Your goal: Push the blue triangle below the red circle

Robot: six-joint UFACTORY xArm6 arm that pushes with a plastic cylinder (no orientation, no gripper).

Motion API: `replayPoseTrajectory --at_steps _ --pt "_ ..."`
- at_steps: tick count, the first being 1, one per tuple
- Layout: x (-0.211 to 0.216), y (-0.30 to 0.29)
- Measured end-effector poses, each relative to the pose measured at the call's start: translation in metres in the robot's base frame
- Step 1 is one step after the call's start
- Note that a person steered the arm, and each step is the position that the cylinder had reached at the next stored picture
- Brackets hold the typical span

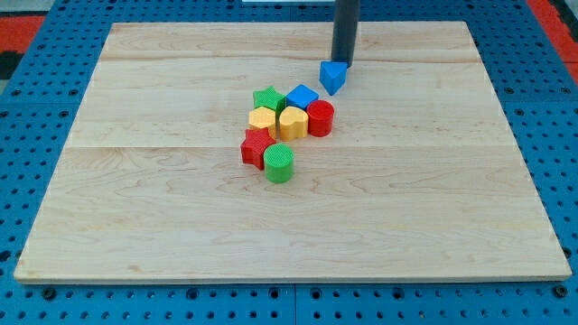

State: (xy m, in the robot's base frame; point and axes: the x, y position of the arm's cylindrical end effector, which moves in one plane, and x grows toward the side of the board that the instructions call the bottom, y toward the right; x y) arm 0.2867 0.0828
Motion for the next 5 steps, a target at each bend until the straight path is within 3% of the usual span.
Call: replayPoseTrajectory --at_steps 1,3,4,5 --pt "0.014 0.016" --pt "-0.023 -0.012" --pt "-0.018 -0.045" --pt "0.004 -0.029"
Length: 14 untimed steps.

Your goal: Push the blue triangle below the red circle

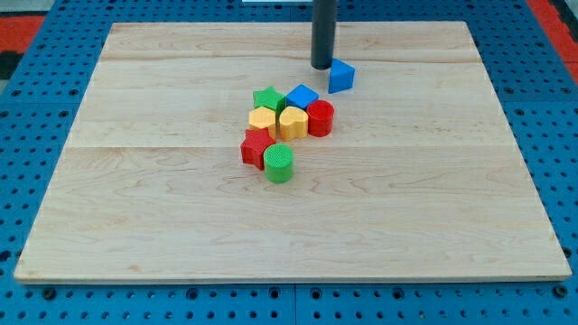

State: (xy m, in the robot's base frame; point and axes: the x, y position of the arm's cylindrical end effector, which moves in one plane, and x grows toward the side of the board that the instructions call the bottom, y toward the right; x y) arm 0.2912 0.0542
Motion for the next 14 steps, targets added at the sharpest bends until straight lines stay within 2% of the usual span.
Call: replayPoseTrajectory --at_steps 1,2,3,5,6,8,12,14 --pt "0.018 0.025" --pt "0.057 0.034" --pt "0.072 0.044" --pt "0.080 0.104" --pt "0.091 0.107" --pt "0.067 0.099" --pt "0.129 0.070" --pt "0.129 0.051"
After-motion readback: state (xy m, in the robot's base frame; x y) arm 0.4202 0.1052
